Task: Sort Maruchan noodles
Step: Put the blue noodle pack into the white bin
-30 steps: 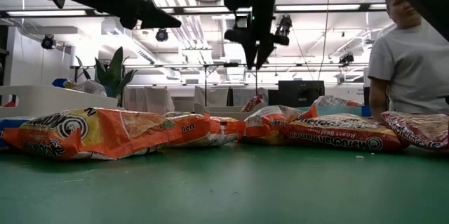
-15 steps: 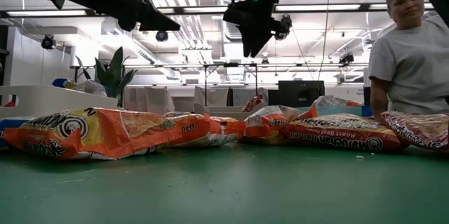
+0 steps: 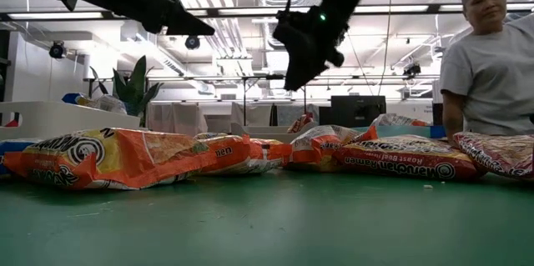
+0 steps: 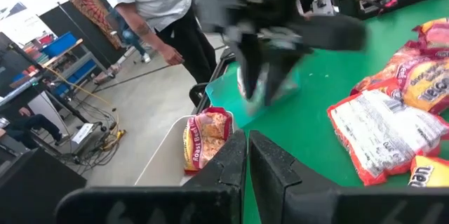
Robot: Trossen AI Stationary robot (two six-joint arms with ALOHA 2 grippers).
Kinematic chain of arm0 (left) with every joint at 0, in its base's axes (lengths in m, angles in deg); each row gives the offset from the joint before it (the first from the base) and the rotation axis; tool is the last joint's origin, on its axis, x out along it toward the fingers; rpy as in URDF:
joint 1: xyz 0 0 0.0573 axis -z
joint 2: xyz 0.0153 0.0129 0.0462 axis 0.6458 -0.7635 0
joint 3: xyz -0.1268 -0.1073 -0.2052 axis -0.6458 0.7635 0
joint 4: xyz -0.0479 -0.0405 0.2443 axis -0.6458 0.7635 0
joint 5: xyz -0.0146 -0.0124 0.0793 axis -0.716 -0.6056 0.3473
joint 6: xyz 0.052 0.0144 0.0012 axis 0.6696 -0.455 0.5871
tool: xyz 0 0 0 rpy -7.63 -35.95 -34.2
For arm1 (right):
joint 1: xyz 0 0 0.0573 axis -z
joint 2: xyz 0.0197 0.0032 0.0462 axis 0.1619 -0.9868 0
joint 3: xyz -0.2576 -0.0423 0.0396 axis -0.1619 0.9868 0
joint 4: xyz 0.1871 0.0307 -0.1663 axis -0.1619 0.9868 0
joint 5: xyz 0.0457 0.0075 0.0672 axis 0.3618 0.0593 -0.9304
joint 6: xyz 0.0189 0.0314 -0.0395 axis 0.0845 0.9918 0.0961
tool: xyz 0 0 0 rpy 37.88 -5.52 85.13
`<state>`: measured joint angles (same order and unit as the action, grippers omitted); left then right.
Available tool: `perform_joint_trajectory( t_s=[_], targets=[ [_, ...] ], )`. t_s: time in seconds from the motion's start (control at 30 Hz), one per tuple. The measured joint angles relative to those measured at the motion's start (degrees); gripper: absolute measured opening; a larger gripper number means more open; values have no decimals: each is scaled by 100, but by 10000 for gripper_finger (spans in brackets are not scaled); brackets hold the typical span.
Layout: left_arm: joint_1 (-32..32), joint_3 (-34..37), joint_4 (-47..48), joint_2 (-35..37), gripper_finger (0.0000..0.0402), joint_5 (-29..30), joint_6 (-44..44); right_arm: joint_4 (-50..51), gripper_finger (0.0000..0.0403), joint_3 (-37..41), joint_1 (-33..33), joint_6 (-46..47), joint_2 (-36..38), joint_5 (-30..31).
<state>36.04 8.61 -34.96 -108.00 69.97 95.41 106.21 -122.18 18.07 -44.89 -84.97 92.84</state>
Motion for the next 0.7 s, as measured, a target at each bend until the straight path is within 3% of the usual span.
perform_joint_trajectory(
  t_s=[0.27, 0.7],
  targets=[
    [-2, 0, -5, 0, 0, 32, -590, -3022, 107, 2159, -596, -872, 445, -4],
    [-2, 0, -36, 0, 0, 43, -1292, -4467, 89, 3791, -700, -1299, 1880, -14]
  ],
)
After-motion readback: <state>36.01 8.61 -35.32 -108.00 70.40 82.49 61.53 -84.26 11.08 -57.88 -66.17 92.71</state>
